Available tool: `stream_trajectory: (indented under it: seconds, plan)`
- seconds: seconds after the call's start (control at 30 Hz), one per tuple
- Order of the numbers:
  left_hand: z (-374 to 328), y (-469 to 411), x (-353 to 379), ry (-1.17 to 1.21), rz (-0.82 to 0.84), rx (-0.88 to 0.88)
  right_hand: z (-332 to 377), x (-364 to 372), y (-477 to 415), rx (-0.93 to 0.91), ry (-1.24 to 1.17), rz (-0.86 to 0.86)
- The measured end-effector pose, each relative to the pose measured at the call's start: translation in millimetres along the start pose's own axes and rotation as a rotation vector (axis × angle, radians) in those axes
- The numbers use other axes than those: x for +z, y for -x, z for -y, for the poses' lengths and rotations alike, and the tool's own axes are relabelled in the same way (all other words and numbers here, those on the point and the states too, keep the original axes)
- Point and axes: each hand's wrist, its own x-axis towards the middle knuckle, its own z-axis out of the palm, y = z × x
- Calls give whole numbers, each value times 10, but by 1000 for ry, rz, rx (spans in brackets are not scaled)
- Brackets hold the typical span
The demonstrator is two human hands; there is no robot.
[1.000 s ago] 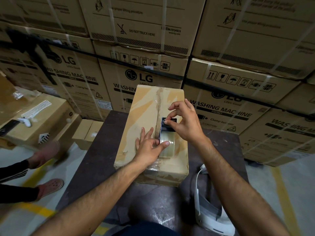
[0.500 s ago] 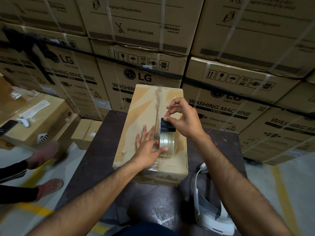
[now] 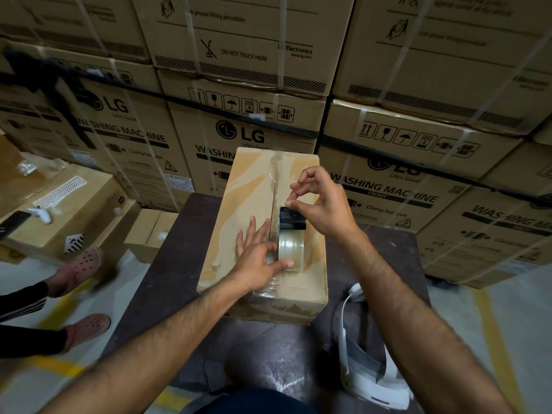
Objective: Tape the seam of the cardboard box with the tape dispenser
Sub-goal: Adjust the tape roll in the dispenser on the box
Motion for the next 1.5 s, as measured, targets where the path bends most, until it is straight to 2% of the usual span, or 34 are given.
stream_trajectory:
  seconds: [1.17,1.33,1.43,1.5]
  plan:
    - [4,-23,19,-45,-18,8,54,-49,-105,-27,-39,-2]
    - [-102,-86,-175,-155,142,27,55,-175,-173,60,-38,16]
    - [-107,-87,-341,-128,275,24,46,-218,-197,112,-43,61]
    - [-142,-51,-367,-98,285,-7,44,-181,-199,130,-86,73]
